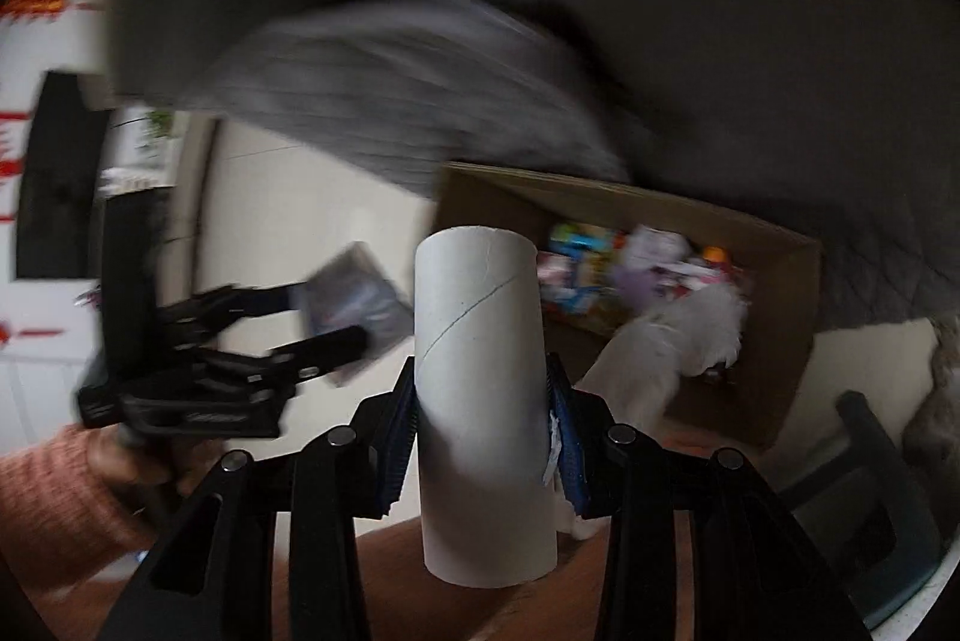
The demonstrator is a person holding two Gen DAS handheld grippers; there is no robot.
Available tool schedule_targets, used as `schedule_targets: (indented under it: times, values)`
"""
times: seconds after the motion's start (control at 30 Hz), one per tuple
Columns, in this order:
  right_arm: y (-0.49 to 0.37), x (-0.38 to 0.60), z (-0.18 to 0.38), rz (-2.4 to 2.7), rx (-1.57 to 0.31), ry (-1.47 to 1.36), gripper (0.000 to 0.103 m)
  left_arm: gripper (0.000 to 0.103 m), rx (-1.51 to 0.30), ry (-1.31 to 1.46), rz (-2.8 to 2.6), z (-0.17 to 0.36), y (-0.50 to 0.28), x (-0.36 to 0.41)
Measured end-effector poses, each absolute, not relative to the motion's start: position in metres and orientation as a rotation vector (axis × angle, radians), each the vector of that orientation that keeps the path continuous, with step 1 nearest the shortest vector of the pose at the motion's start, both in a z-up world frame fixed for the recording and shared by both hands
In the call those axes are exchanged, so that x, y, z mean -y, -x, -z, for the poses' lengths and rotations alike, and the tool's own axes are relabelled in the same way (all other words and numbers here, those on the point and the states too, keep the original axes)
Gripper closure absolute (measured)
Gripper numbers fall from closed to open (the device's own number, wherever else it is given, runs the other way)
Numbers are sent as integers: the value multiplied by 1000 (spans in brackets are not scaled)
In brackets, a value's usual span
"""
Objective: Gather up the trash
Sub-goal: 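Carry both items to the cardboard box and release them inside, then grasp the yellow sponge half with the right tool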
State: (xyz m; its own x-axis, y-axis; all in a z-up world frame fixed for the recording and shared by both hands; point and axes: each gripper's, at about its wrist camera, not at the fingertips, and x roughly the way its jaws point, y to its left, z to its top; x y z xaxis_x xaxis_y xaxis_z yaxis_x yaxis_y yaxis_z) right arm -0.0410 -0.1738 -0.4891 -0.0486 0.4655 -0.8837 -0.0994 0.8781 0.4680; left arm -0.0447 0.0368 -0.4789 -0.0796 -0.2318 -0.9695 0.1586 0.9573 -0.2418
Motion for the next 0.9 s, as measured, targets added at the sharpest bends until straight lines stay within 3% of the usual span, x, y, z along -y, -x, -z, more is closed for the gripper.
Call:
schedule_targets:
  times: [0.07, 0.13, 0.17, 0.33, 0.57, 0.73, 0.9]
  values:
    - [38, 178, 520, -382, -1582, -233, 59, 14, -1668, 32, 300, 513, 36, -28]
    - [35, 182, 543, -305, -1578, -167, 17, 14, -1714, 23, 252, 542, 34, -27]
    - [33, 183, 550, -264, -1573, -127, 15, 14, -1752, 32, 236, 556, 32, -27]
    - [32, 193, 570, -214, -1602, -123, 16, 14, -1839, 49, 189, 587, 28, -34]
    - [41, 205, 549, -222, -1593, -144, 16, 14, -1811, 46, 201, 561, 33, -46]
    - [45, 195, 482, -296, -1539, -137, 16, 14, -1749, 68, 270, 494, 41, -48]
    - [36, 189, 341, -461, -1306, -87, 16, 14, -1604, 84, 400, 388, 53, -32]
